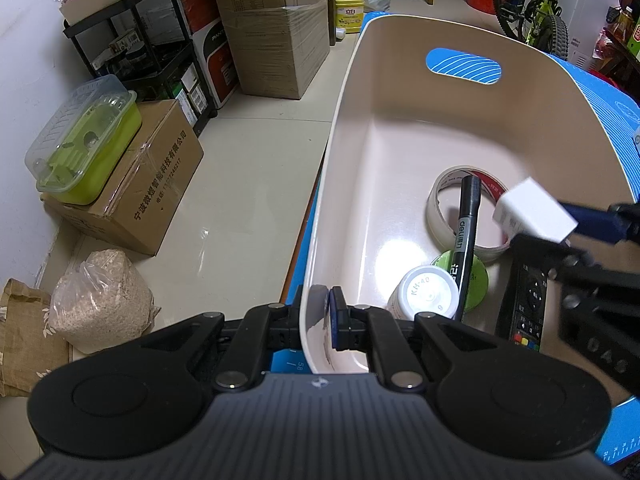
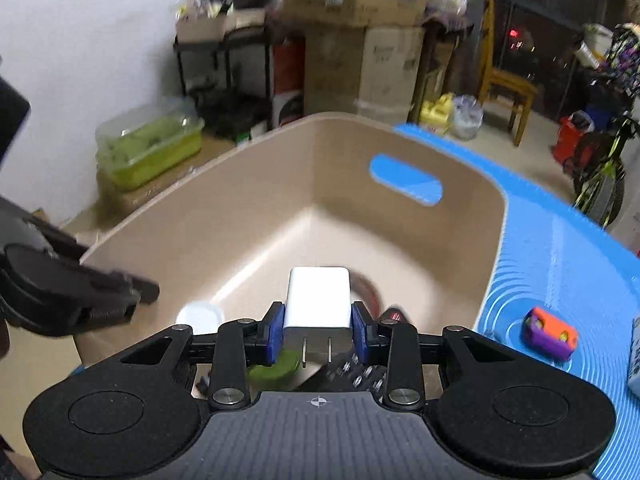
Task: Organize rigid objects
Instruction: 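Carry the white charger over the basket and open the right gripper, then move the right tool to the silver keys and pinch their ring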
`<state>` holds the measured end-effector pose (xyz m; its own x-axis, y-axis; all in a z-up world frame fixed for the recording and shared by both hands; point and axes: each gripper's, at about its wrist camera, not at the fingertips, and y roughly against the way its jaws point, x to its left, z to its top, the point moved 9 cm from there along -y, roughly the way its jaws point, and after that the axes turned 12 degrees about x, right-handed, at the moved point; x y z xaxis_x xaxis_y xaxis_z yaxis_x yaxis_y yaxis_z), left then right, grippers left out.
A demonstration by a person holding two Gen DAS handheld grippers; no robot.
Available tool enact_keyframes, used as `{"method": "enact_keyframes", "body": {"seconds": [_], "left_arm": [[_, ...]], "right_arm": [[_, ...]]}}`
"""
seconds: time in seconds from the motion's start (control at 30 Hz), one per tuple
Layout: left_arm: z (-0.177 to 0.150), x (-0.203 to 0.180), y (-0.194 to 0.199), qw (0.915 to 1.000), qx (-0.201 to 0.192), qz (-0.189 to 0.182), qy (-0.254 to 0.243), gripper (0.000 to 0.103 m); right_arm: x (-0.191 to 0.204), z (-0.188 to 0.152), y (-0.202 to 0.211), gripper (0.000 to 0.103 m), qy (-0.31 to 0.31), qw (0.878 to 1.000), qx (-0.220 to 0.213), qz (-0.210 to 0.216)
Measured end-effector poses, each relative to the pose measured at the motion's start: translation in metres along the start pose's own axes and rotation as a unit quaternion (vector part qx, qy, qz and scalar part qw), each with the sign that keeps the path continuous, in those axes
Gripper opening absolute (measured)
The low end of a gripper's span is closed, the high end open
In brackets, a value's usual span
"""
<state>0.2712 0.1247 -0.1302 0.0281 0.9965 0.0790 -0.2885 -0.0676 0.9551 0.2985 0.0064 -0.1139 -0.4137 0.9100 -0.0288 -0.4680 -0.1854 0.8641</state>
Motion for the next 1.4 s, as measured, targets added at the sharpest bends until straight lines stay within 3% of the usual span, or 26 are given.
{"method": "enact_keyframes", "body": {"seconds": [0.1, 0.17, 0.43, 0.6, 0.83, 1.0, 1.4], "left_arm": [[0.0, 0.0, 0.0, 1.0, 0.0, 0.0, 0.0, 0.012], [0.0, 0.0, 0.0, 1.0, 0.0, 0.0, 0.0, 0.012], [0.0, 0.0, 0.0, 1.0, 0.0, -0.001, 0.0, 0.012], [0.0, 0.0, 0.0, 1.0, 0.0, -0.001, 0.0, 0.012], [0.001, -0.001, 0.0, 1.0, 0.0, -0.005, 0.002, 0.012], [0.0, -0.002, -0.001, 1.0, 0.0, 0.0, 0.0, 0.012], [0.0, 0.0, -0.001, 1.0, -0.001, 0.001, -0.004, 0.012]], "right_arm": [[0.001, -0.006, -0.006, 0.043, 0.009, 1.0, 0.007, -0.006], [0.002, -0.007, -0.005, 0.049, 0.011, 1.0, 0.004, -0.004], [-0.015, 0.007, 0.044, 0.057, -0.013, 0.997, -0.072, 0.021], [-0.049, 0.015, 0.074, 0.057, -0.038, 0.991, -0.127, -0.01], [-0.116, 0.012, 0.083, 0.057, -0.074, 0.982, -0.159, -0.068], [-0.151, -0.001, 0.054, 0.057, -0.104, 0.982, -0.138, -0.075], [-0.149, -0.03, -0.049, 0.057, -0.078, 0.993, -0.029, -0.085]]}}
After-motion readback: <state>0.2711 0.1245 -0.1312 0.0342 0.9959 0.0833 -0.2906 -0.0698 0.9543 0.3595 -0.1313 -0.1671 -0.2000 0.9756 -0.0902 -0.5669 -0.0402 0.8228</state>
